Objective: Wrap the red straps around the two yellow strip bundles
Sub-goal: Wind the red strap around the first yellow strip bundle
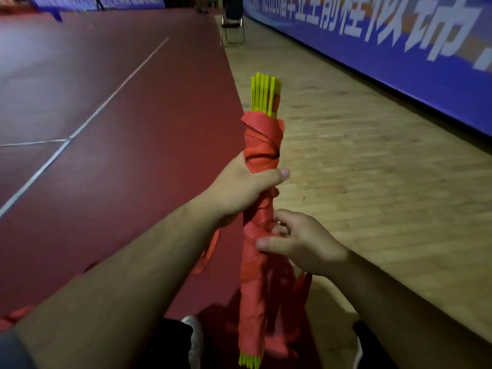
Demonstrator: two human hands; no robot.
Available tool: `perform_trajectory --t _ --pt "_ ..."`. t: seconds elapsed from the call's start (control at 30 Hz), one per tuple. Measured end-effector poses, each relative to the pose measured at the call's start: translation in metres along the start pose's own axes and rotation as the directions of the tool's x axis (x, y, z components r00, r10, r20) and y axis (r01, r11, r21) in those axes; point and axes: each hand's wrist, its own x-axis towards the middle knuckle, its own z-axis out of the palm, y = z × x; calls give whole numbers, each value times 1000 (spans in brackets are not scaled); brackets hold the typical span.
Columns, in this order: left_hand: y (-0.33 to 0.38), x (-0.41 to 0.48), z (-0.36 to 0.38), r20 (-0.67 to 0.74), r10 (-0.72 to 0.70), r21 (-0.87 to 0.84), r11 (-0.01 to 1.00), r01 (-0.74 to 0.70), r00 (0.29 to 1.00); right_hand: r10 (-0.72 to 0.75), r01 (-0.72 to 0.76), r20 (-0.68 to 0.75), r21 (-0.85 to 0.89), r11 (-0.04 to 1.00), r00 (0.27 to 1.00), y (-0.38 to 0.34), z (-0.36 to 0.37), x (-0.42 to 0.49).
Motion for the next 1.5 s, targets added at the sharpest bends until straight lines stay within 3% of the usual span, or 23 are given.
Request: perform_trajectory --t 0.1,0.17,0.33,0.53,0.67,0.8,0.87,1.03,1.2,1.3,1.4,1.5 --pt "-29 4 -4 -49 -126 -47 991 124 991 67 -28 84 -397 917 994 14 -9 -1" --pt "-48 7 -9 -85 -168 -47 985 164 982 56 19 141 -480 877 988 20 -9 -7" --pt "-89 7 -9 -77 -207 -80 976 201 975 55 1 145 -361 933 988 45 -7 -2" --pt "-105 16 -15 59 -325 -437 842 317 944 232 -212 35 -299 931 972 67 -5 21" --pt "-107 27 -24 199 -309 -583 726 366 930 252 -249 147 -38 968 957 68 1 28" --pt "-119 25 -31 277 -242 -648 667 367 930 284 -331 224 212 920 932 79 11 27" --pt "-127 23 -33 261 -249 -683 635 361 933 240 -300 229 277 913 943 79 22 25" --pt "-130 16 -27 68 -490 -411 780 472 869 222 -222 18 138 965 975 83 39 26" --pt "-132 0 -15 -70 -297 -25 955 296 952 182 -203 -116 -205 957 976 84 51 23" --pt "-128 2 -18 -133 -219 -12 976 220 967 119 -144 -111 -246 958 987 77 53 21" --pt "-118 1 -25 -103 -292 -37 957 289 951 142 -147 -36 -199 969 989 72 43 23" --pt "-112 -1 -26 46 -370 -275 888 368 928 213 -208 74 -69 976 974 74 33 22"
